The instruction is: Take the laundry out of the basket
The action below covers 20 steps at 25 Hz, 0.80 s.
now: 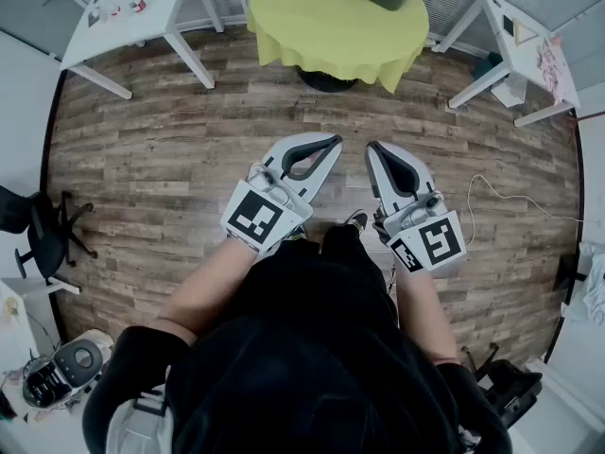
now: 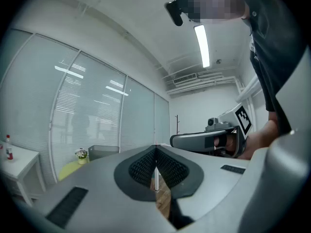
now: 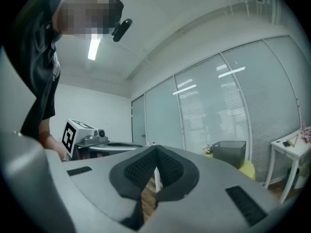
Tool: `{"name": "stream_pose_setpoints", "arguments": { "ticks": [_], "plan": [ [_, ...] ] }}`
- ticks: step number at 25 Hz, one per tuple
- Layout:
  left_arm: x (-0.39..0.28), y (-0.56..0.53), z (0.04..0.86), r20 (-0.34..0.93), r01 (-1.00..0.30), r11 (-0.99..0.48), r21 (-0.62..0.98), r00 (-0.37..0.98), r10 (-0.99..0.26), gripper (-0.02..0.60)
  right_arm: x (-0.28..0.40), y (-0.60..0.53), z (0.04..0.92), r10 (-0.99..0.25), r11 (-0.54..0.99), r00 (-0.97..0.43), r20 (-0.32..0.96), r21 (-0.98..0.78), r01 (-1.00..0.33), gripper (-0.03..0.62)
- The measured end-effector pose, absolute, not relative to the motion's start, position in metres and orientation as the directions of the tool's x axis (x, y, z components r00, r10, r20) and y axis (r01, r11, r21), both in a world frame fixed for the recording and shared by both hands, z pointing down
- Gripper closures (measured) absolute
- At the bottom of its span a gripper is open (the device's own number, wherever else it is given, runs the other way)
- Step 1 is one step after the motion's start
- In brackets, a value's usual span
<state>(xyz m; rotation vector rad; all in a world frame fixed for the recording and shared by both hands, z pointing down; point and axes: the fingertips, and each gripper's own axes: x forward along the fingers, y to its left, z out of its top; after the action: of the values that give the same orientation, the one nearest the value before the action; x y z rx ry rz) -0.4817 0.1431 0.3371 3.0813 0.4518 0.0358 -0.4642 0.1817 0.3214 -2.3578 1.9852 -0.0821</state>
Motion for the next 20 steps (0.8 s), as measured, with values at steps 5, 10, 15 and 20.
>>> {"name": "stream_pose_setpoints", "arguments": {
  "ticks": [5, 10, 15, 20],
  "plan": [
    [-0.487, 0.14, 0.337, 0.005, 0.289, -0.957, 0.035, 0.957, 0.289, 0.575, -0.474, 0.179, 0.322, -0.987, -0.159, 0.16, -0.002, -0.091, -0.983, 0.571],
    [-0.489, 0.14, 0.334, -0.001, 0.287, -0.957, 0.039, 0.958, 0.287, 0.575, -0.473, 0.181, 0.32, -0.984, -0.176, 0.176, 0.008, -0.079, -0.981, 0.571],
    [-0.474, 0.148, 0.345, 0.018, 0.293, -0.955, 0.049, 0.956, 0.294, 0.574, -0.453, 0.195, 0.323, -0.98, -0.199, 0.198, 0.017, -0.061, -0.978, 0.571],
    [-0.451, 0.159, 0.349, 0.053, 0.297, -0.954, 0.03, 0.953, 0.298, 0.574, -0.425, 0.208, 0.323, -0.981, -0.195, 0.195, 0.011, -0.073, -0.978, 0.571]
  ]
}}
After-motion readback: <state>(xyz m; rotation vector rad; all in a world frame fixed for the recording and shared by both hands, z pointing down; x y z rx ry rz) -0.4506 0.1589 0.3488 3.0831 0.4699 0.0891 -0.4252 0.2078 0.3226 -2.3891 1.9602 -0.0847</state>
